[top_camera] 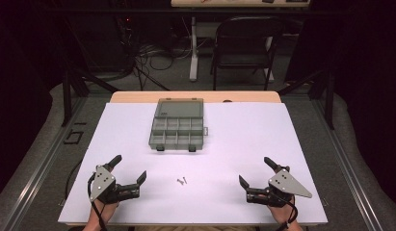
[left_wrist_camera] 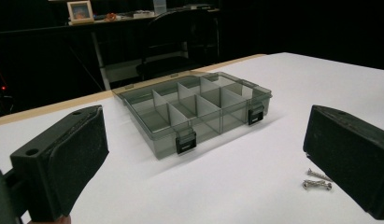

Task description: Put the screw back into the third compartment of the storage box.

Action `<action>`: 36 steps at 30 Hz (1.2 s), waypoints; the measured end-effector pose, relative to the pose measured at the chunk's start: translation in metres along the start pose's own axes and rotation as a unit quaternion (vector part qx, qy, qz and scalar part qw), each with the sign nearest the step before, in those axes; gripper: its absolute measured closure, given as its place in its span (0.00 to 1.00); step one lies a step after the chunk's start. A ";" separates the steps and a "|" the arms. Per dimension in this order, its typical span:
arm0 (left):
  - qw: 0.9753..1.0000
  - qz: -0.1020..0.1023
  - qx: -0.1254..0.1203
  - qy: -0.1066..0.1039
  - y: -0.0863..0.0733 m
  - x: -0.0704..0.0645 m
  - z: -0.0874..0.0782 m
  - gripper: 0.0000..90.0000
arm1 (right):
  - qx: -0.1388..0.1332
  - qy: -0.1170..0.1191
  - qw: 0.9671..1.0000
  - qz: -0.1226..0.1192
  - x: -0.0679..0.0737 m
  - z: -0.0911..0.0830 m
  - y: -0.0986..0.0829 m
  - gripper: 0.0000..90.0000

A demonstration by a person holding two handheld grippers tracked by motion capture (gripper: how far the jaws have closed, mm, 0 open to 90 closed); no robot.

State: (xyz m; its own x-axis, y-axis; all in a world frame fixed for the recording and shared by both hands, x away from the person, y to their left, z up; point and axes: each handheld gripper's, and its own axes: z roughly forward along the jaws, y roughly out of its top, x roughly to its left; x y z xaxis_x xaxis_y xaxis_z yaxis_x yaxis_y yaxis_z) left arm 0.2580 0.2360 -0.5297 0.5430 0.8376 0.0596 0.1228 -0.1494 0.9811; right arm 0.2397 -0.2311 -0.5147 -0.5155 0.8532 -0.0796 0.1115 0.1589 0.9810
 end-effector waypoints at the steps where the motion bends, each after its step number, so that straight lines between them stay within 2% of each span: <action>1: 1.000 0.000 0.000 0.000 0.000 0.000 0.000 0.00 | 0.001 0.000 1.000 0.000 0.000 0.000 0.000 0.00; 5: 1.000 -0.001 0.002 -0.005 0.000 -0.002 0.002 0.00 | -0.004 0.004 1.000 -0.002 0.001 0.002 0.000 0.00; 15: 1.000 0.006 0.012 -0.017 0.001 -0.005 0.011 0.00 | 0.004 0.009 1.000 -0.003 0.000 0.005 0.000 0.00; 17: 1.000 0.014 0.014 -0.018 0.002 -0.005 0.014 0.00 | 0.002 0.010 1.000 -0.004 -0.001 0.006 0.000 0.00; 23: 0.999 0.019 0.017 -0.023 0.004 -0.005 0.020 0.00 | 0.005 0.010 1.000 -0.002 -0.003 0.007 -0.001 0.00; 28: 0.999 0.029 0.022 -0.035 0.006 -0.008 0.028 0.00 | 0.006 0.010 1.000 0.000 -0.004 0.008 -0.001 0.00; 36: 0.998 0.028 0.022 -0.044 0.009 -0.010 0.040 0.00 | 0.006 0.011 1.000 0.000 -0.005 0.008 -0.001 0.00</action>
State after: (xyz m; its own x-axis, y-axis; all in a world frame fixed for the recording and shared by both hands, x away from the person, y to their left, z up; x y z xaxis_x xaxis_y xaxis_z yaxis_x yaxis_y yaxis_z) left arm 0.2870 0.2056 -0.5284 0.6201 0.7786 0.0958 0.1254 -0.2189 0.9676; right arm 0.2487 -0.2314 -0.5168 -0.5343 0.8419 -0.0761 0.1213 0.1655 0.9787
